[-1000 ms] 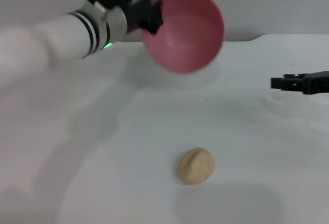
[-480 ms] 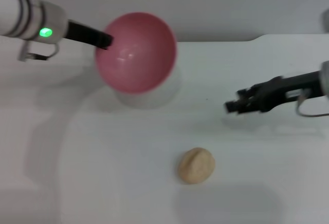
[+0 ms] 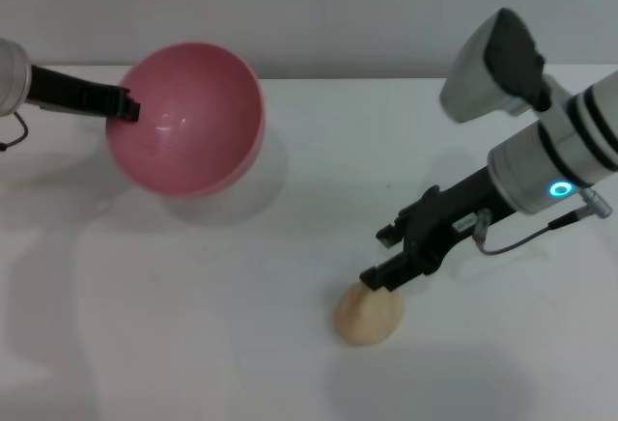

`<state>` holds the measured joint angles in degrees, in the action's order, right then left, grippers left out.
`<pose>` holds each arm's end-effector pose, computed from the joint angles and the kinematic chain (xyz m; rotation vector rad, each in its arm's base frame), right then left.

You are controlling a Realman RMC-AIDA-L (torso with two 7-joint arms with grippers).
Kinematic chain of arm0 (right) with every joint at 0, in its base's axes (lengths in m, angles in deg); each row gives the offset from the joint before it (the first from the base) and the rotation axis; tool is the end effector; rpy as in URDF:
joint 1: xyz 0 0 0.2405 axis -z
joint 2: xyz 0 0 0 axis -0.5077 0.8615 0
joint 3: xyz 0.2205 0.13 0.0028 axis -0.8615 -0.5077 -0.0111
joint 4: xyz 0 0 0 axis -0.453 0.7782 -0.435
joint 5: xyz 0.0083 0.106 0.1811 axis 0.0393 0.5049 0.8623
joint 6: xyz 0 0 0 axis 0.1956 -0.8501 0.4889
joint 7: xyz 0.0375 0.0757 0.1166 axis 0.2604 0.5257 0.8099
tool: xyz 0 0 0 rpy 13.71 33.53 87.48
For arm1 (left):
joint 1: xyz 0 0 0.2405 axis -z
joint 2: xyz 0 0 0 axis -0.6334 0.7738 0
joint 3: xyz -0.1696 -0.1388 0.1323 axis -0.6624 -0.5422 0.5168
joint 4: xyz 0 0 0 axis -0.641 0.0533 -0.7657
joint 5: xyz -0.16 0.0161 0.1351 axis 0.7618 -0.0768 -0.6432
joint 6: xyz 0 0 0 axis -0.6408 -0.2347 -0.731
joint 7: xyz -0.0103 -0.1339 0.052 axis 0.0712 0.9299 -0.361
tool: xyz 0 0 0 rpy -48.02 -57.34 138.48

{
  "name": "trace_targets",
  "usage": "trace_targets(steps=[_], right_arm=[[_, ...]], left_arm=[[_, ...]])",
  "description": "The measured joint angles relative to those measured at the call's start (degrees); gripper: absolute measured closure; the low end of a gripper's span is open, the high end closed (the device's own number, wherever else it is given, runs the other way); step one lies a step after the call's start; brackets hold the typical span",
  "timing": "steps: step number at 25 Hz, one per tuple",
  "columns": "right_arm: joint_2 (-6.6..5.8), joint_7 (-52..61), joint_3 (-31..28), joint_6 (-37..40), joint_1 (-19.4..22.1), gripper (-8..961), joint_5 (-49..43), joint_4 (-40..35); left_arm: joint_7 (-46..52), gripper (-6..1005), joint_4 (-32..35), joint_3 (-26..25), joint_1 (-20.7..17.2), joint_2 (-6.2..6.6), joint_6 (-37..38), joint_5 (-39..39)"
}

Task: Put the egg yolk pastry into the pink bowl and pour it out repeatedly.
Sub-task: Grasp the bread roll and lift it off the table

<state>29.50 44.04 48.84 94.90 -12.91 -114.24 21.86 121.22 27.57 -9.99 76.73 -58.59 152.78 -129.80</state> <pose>0.1752 0.3657 -0.0521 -2.9948 0.7154 -0.2043 -0.2308 0.4104 0.0628 -2.1925 -1.2875 -0.0246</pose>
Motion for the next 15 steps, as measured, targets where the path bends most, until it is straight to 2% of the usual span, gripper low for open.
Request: trace_targets(steps=[10, 15], right_arm=[[0.08, 5.47, 13.36, -0.88, -1.07, 344, -0.40, 0.25], [0.23, 7.36, 16.86, -5.14, -1.01, 377, -0.45, 0.93]], left_arm=[[0.52, 1001, 0.57, 0.30, -0.48, -0.33, 0.91, 0.33], [0.47, 1001, 0.67, 0.95, -0.09, -0.33, 0.38, 0.39]])
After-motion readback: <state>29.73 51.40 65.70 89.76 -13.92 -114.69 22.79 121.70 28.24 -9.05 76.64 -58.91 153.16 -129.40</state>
